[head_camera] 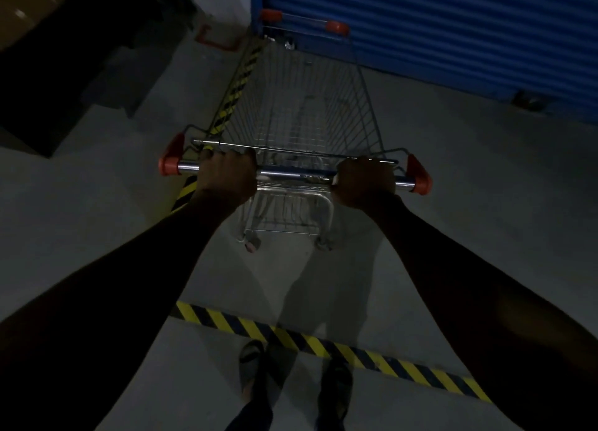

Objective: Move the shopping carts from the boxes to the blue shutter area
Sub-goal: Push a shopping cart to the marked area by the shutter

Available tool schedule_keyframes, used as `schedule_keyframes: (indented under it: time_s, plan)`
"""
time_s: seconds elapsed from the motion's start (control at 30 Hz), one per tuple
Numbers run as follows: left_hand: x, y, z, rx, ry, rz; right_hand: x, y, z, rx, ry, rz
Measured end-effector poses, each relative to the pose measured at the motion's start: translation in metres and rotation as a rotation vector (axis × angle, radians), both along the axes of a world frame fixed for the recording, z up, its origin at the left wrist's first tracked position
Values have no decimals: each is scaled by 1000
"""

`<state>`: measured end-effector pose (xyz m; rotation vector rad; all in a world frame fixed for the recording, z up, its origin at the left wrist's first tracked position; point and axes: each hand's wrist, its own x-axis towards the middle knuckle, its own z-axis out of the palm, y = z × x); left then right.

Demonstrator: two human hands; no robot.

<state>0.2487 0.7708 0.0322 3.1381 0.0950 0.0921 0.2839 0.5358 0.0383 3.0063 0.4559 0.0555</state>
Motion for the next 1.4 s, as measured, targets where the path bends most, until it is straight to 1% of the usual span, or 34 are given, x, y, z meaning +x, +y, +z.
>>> schedule_keyframes:
  time_s: [0.13, 0.27, 0.33, 0.63, 0.97, 1.27, 1.4]
  plan:
    - [-1, 11, -2, 3, -6, -38, 1, 8, -3, -57, -60, 7]
    - [-5, 25, -5, 25, -44, -29, 0, 22, -6, -25, -25, -5]
    - [-8, 34, -5, 31, -33, -19, -3, 31, -8, -14, -24, -4]
    - [-23, 67, -7, 65, -51, -8, -27, 64, -13, -28, -85, 38]
    - [-42, 74, -7, 76, -71, -9, -50, 74, -10, 3, -34, 7]
    - [-65, 82, -10, 103, -87, -23, -79, 83, -14, 21, -126, -39]
    - [-79, 86, -12, 99, -103, -23, -95, 84, -14, -18, -132, -42]
